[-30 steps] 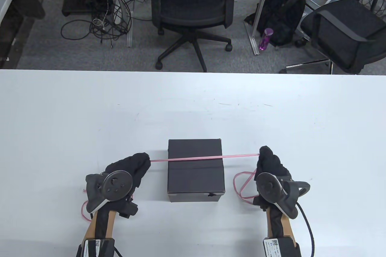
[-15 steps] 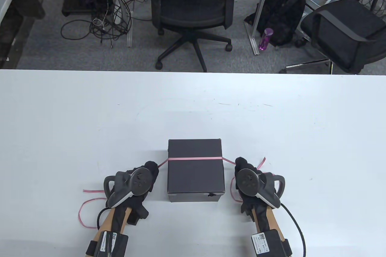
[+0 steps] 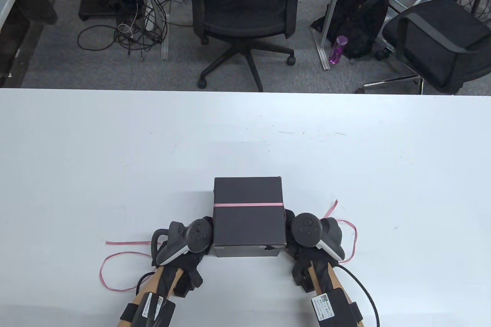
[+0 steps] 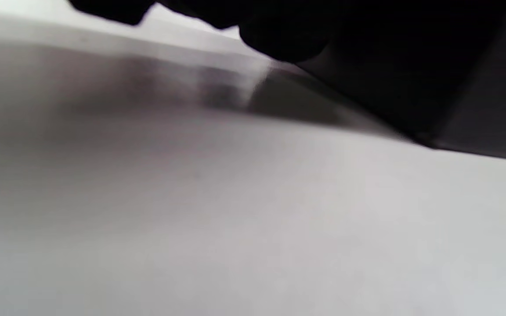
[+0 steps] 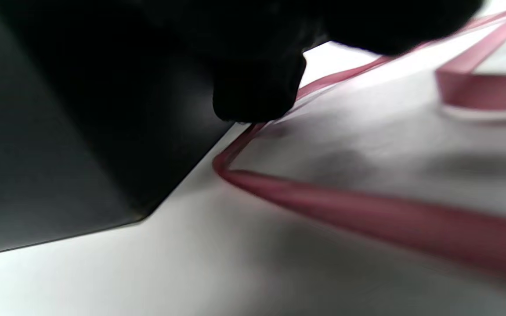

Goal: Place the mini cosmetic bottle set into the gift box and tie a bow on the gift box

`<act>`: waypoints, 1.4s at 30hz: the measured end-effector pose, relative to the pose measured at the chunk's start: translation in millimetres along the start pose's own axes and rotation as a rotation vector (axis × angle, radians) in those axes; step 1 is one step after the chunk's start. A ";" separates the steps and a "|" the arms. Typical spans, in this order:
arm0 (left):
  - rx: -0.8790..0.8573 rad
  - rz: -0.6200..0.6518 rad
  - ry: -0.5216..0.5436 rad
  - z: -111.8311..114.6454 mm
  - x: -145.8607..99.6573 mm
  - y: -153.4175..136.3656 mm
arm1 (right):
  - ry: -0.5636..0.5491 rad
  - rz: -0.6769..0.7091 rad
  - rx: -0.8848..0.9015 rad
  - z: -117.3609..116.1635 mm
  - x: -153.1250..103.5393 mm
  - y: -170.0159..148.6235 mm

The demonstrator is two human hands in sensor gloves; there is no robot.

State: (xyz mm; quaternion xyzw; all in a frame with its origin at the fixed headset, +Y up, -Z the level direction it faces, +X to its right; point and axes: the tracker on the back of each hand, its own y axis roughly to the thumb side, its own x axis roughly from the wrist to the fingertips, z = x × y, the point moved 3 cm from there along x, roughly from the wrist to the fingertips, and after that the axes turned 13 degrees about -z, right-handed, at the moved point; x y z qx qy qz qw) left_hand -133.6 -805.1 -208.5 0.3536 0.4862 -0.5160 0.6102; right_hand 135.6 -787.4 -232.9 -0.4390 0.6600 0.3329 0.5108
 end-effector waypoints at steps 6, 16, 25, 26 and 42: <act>-0.099 -0.053 -0.097 7.4 3.7 -1.2 | 0.016 -0.028 0.028 -3.2 1.1 -1.3; -0.160 -0.140 -0.137 9.8 2.0 0.7 | 0.081 -0.074 0.078 -9.5 3.6 -2.8; -0.286 -0.209 -0.085 12.9 0.9 -8.0 | 0.124 -0.141 0.144 -17.3 2.4 -2.2; -0.316 -0.213 -0.100 13.4 1.3 -10.7 | 0.132 -0.143 0.164 -17.6 2.6 -2.2; -1.118 0.076 -0.279 -4.6 -4.2 -19.7 | 0.367 0.060 1.041 -11.9 -3.5 -6.7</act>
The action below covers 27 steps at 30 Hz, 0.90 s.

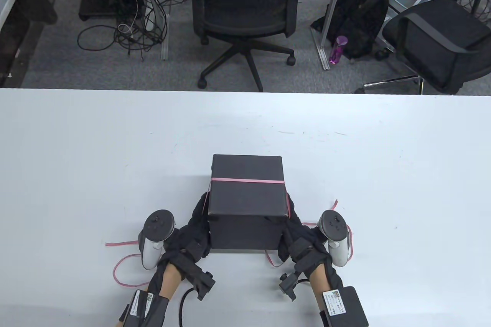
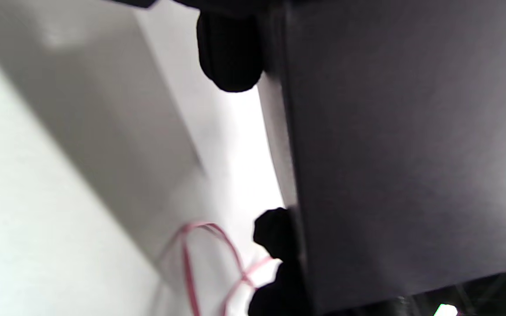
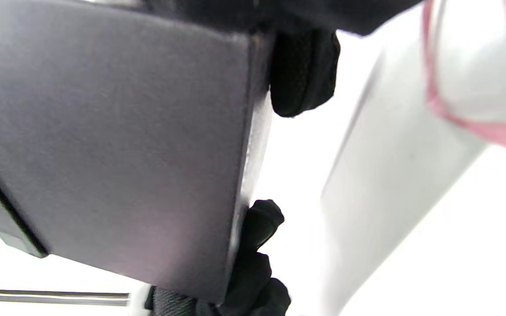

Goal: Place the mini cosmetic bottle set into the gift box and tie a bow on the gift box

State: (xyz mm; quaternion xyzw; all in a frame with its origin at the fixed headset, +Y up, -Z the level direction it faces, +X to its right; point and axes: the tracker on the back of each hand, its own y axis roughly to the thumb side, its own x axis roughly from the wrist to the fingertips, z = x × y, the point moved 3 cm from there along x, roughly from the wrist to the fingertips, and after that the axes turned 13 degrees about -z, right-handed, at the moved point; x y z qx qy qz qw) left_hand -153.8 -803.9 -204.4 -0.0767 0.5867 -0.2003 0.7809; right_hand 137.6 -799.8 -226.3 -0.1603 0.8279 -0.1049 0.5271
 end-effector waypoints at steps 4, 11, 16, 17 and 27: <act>-0.152 0.064 -0.089 -2.8 -3.4 3.4 | 0.018 0.024 0.071 -1.9 -1.0 1.8; -0.104 0.090 -0.208 -2.1 -1.2 8.9 | 0.017 0.022 0.161 3.4 -1.5 -2.0; 0.066 0.127 -0.240 0.6 -1.2 14.7 | 0.029 0.029 0.192 5.0 -2.7 -1.2; 0.085 0.137 -0.242 1.4 -1.6 15.8 | 0.028 0.033 0.189 4.9 -2.6 -0.9; 0.431 0.197 0.058 5.5 -12.4 28.6 | 0.050 0.181 0.043 0.0 -10.0 25.9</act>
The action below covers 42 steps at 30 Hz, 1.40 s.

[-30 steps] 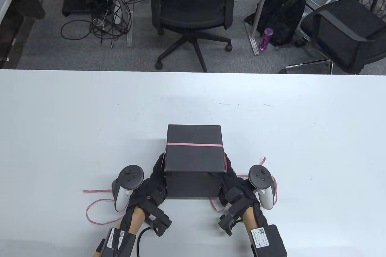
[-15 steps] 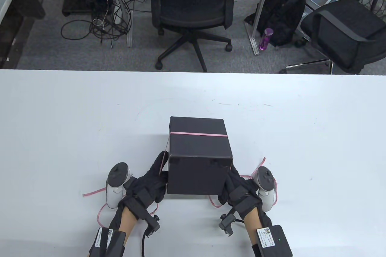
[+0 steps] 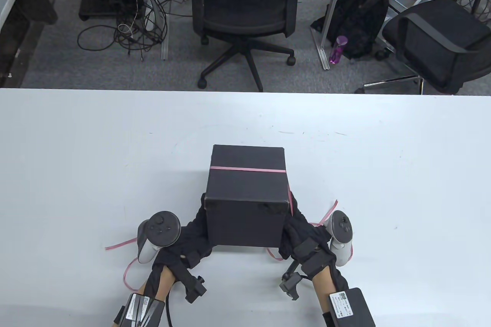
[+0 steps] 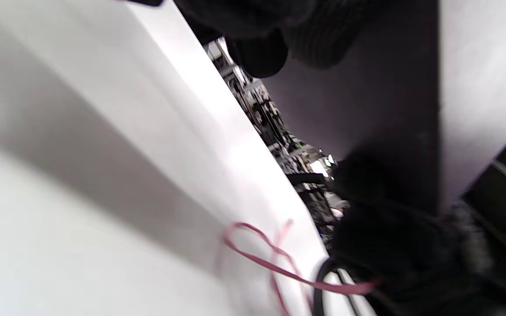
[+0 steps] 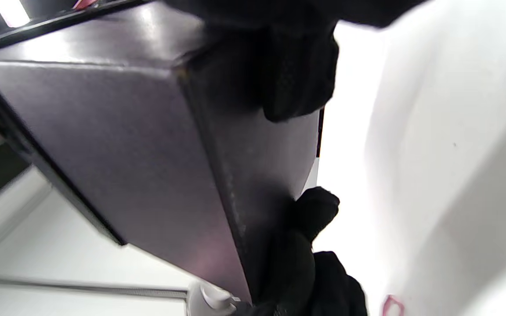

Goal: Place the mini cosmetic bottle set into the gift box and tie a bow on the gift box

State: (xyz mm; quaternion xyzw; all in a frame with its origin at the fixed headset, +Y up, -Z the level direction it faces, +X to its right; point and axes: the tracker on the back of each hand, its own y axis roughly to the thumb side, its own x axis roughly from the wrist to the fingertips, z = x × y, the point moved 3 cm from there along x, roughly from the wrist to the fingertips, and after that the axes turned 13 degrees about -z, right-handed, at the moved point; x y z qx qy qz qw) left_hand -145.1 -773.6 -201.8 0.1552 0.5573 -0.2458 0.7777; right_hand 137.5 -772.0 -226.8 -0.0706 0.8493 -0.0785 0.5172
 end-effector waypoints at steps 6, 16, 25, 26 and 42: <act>0.260 0.002 0.189 -0.3 -6.1 9.9 | -0.065 0.104 -0.534 -5.3 -6.5 32.6; 0.717 0.077 0.450 4.0 -21.2 41.9 | -0.423 0.244 -1.323 -37.1 -21.5 54.2; 0.991 0.090 0.598 -4.6 -30.0 54.4 | -0.596 0.363 -1.653 -55.8 -28.5 57.2; 1.001 0.094 0.605 -5.8 -30.5 54.7 | -0.597 0.372 -1.645 -55.5 -28.6 57.5; 0.879 0.192 0.665 -34.0 -49.1 74.6 | -0.623 0.395 -1.512 -47.4 -38.8 80.9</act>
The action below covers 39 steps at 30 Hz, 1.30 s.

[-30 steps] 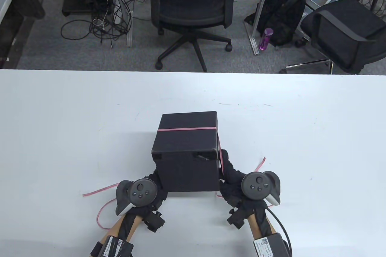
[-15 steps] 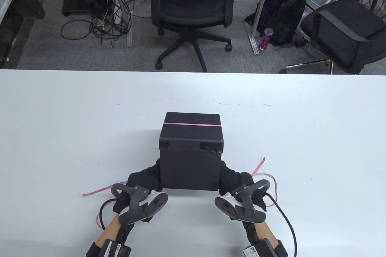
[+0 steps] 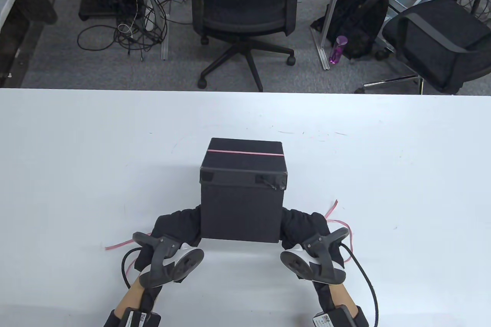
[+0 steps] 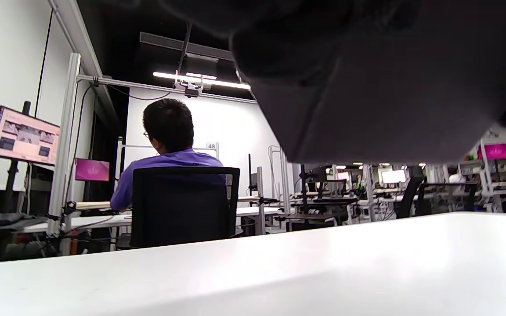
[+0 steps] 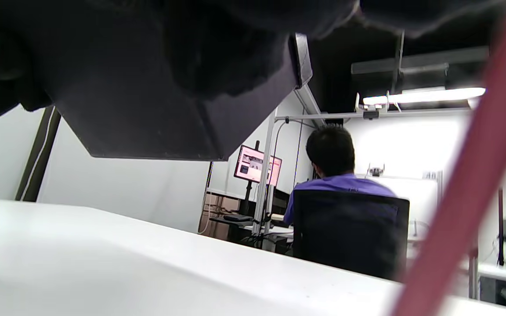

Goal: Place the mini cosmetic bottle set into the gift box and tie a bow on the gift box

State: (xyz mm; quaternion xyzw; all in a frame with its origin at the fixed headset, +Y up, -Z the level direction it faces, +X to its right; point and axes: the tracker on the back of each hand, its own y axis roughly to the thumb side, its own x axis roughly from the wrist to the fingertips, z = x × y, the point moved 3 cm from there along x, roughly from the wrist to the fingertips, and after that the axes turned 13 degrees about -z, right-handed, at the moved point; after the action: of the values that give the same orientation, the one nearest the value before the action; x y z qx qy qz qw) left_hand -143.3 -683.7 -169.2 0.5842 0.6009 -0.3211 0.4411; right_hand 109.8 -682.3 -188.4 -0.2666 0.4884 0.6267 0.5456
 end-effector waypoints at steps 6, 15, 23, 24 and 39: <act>-0.116 0.003 0.006 -12.1 1.6 -3.5 | -0.013 -0.016 0.127 8.7 1.1 -4.0; -0.261 -0.005 0.045 -28.2 1.0 -8.5 | -0.058 -0.060 0.320 20.9 -0.1 -4.6; -0.458 -0.118 -0.081 -25.9 5.3 -19.0 | -0.035 -0.143 0.451 20.9 -0.4 -8.9; -0.499 -0.140 -0.106 -23.8 5.8 -21.0 | -0.032 -0.157 0.476 20.5 -0.3 -10.5; -0.689 -0.382 -0.639 18.4 7.8 -33.6 | 0.362 -0.296 0.620 -4.6 5.0 -19.2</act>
State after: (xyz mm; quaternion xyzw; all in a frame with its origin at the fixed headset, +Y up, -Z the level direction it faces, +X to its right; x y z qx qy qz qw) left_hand -173.0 -700.8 -188.1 0.1570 0.6029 -0.3418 0.7036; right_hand 125.7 -685.7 -200.6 -0.2630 0.6991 0.3068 0.5900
